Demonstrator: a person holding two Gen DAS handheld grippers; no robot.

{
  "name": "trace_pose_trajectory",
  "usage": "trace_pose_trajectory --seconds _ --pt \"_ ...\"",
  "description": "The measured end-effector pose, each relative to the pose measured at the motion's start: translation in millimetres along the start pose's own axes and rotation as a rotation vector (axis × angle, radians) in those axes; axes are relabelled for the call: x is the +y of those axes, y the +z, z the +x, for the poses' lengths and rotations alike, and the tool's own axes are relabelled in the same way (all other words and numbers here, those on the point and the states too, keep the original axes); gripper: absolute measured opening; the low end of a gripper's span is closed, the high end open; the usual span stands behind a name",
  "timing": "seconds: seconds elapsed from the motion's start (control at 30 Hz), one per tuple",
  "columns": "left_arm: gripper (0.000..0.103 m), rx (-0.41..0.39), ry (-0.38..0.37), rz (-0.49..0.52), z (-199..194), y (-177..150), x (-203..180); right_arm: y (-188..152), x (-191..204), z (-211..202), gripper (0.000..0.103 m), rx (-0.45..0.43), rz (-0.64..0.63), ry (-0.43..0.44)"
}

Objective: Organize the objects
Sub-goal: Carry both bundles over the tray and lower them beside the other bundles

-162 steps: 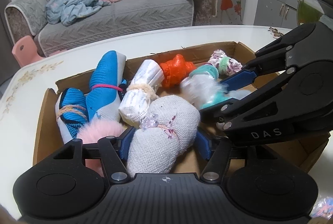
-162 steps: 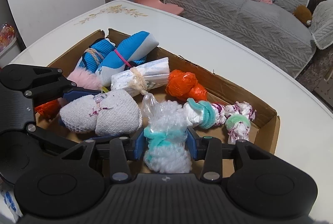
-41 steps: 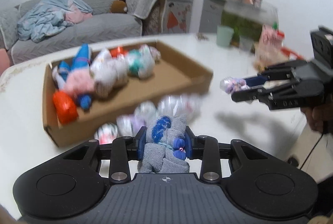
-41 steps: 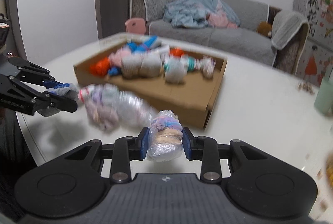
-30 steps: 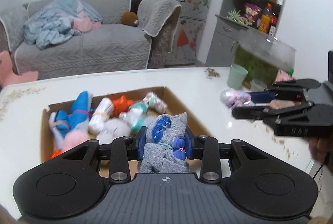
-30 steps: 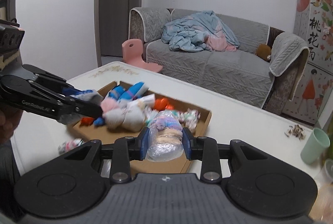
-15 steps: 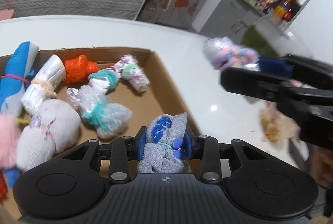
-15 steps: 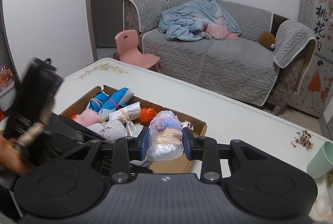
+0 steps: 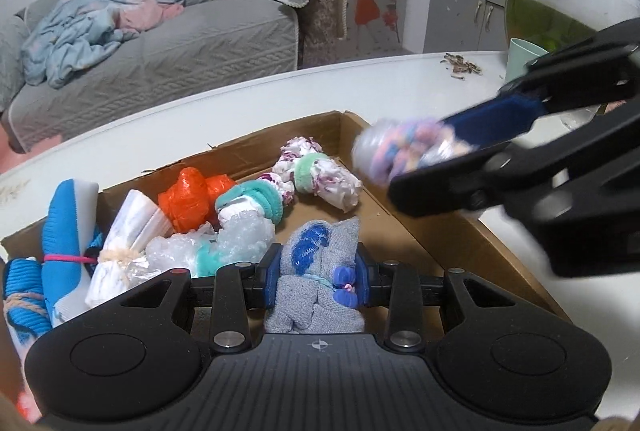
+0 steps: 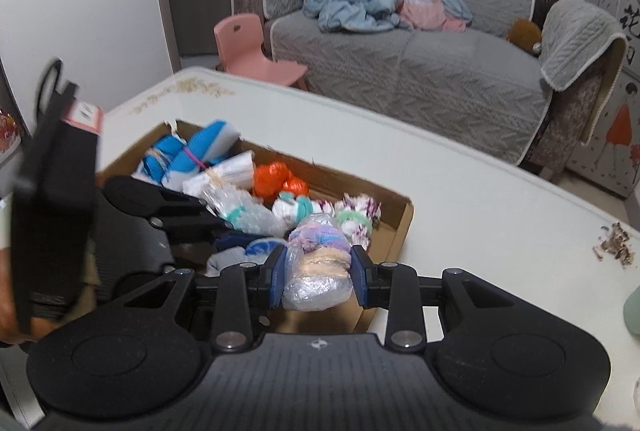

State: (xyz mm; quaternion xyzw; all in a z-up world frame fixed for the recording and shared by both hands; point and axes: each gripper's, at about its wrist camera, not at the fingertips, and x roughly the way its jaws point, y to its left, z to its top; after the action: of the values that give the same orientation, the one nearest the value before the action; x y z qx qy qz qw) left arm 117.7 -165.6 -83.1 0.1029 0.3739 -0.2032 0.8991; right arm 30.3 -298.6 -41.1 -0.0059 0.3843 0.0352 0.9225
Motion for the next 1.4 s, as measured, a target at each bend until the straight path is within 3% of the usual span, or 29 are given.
trace_pose_trajectory --seconds 0.87,1.4 --pt "0.043 0.070 0.019 -0.031 7.6 3.1 2.8 -1.8 -5.6 31.6 0.031 0.113 -0.056 -0.010" --pt "0.046 0.095 -0.010 -0.092 8.2 5.4 5.7 1.1 -7.5 30.1 0.033 0.121 -0.060 -0.021"
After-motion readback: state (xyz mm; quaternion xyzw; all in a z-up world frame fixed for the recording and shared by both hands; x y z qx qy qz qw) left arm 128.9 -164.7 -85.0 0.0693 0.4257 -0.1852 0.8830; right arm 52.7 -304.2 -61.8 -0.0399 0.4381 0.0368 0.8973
